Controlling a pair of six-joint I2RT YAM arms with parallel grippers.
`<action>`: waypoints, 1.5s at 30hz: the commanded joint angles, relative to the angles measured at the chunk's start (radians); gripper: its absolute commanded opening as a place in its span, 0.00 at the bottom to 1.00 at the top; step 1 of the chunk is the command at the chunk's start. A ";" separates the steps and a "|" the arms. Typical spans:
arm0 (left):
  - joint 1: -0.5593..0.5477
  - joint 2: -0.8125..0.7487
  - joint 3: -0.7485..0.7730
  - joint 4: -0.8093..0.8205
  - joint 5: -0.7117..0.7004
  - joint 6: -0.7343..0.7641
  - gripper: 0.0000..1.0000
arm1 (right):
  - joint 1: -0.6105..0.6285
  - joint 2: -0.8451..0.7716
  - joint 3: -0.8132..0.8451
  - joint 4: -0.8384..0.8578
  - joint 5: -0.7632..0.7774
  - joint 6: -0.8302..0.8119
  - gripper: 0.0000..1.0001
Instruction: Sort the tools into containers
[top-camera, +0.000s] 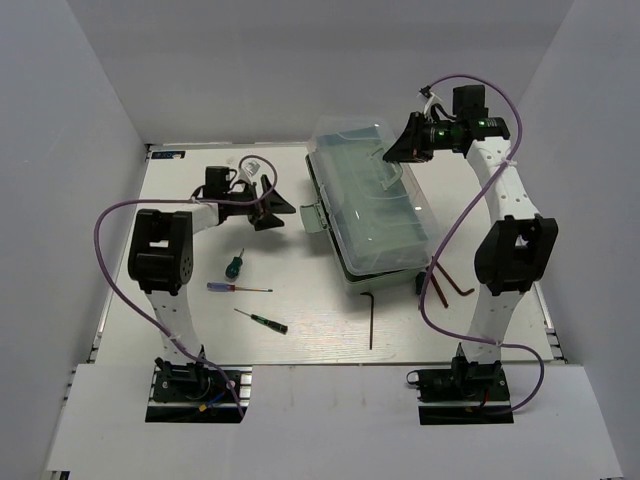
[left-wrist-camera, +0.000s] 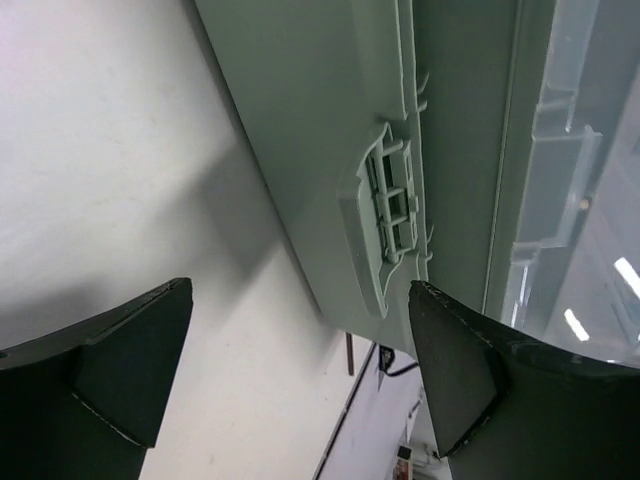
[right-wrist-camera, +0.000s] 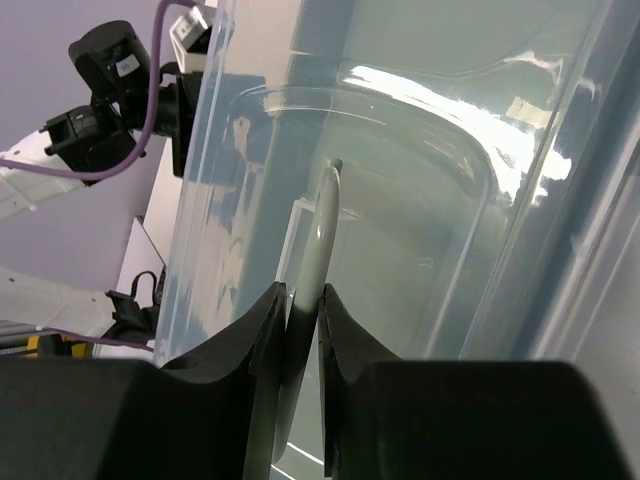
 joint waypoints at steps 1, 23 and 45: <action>-0.050 -0.034 -0.012 0.091 0.045 -0.038 0.98 | -0.005 -0.004 0.037 0.115 -0.030 -0.031 0.00; -0.182 0.095 0.084 0.174 -0.032 -0.149 0.18 | -0.005 -0.007 0.034 0.132 -0.021 -0.014 0.00; 0.170 0.014 0.172 0.014 -0.105 -0.126 0.00 | -0.082 0.058 0.173 -0.047 0.261 -0.309 0.00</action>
